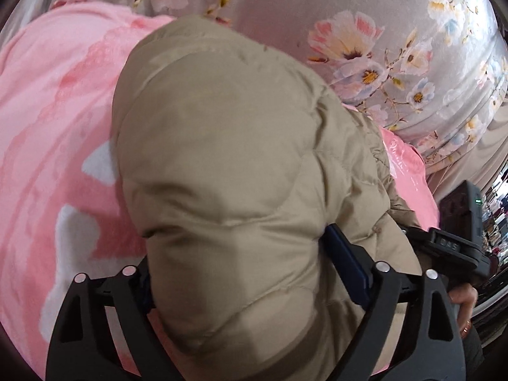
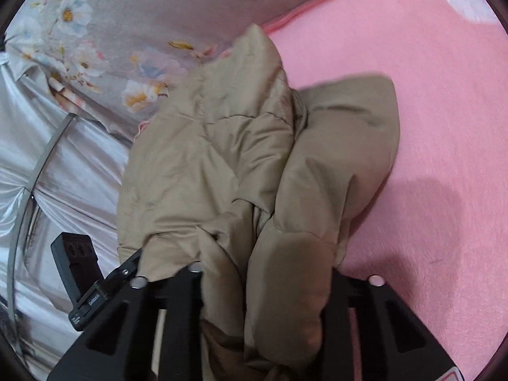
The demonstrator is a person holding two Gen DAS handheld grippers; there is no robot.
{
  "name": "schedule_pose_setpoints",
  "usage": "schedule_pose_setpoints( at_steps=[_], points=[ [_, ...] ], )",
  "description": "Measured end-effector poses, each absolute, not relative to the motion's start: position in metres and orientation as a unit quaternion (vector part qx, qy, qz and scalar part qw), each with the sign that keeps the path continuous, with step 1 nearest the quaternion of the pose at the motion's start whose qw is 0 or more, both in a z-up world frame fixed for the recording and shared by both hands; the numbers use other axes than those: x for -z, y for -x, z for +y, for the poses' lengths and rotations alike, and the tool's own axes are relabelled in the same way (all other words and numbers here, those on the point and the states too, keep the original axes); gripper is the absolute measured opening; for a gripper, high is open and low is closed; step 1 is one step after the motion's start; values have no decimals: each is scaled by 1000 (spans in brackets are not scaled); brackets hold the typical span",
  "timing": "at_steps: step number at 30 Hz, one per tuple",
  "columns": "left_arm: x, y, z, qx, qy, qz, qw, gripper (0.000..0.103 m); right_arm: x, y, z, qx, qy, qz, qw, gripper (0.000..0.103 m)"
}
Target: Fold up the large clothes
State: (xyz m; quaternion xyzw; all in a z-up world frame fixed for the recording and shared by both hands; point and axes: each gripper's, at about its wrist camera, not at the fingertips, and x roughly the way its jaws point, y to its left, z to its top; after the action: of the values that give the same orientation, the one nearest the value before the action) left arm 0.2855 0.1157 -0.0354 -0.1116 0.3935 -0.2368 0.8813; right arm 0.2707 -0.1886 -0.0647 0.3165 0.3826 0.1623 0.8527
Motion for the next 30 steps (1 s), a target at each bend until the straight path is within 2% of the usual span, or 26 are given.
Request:
schedule_pose_setpoints(
  at_steps=[2,7,11,15,21,27,29,30],
  points=[
    [25,-289,105,241,79,370,894,76,41,-255,-181,-148,-279,346,884,21],
    [18,-311,70,266,48,339,901,75,2,-229,-172,-74,-188,275,940,21],
    [26,-325,55,234,27,340,911,82,37,-268,-179,-22,-172,337,925,23],
    [24,-321,65,223,25,362,905,88,65,-272,-192,-31,-239,348,906,36],
    [-4,-282,74,156,-41,373,914,89,47,-237,-209,-22,-266,360,894,48],
    [-27,-244,84,95,-35,380,920,89,17,-176,-215,34,-210,351,912,48],
    [-30,-236,83,86,-32,379,921,89,-1,-155,-209,57,-172,319,930,36],
    [-32,-232,81,85,-30,380,921,89,-9,-147,-202,49,-155,309,937,13]
  ],
)
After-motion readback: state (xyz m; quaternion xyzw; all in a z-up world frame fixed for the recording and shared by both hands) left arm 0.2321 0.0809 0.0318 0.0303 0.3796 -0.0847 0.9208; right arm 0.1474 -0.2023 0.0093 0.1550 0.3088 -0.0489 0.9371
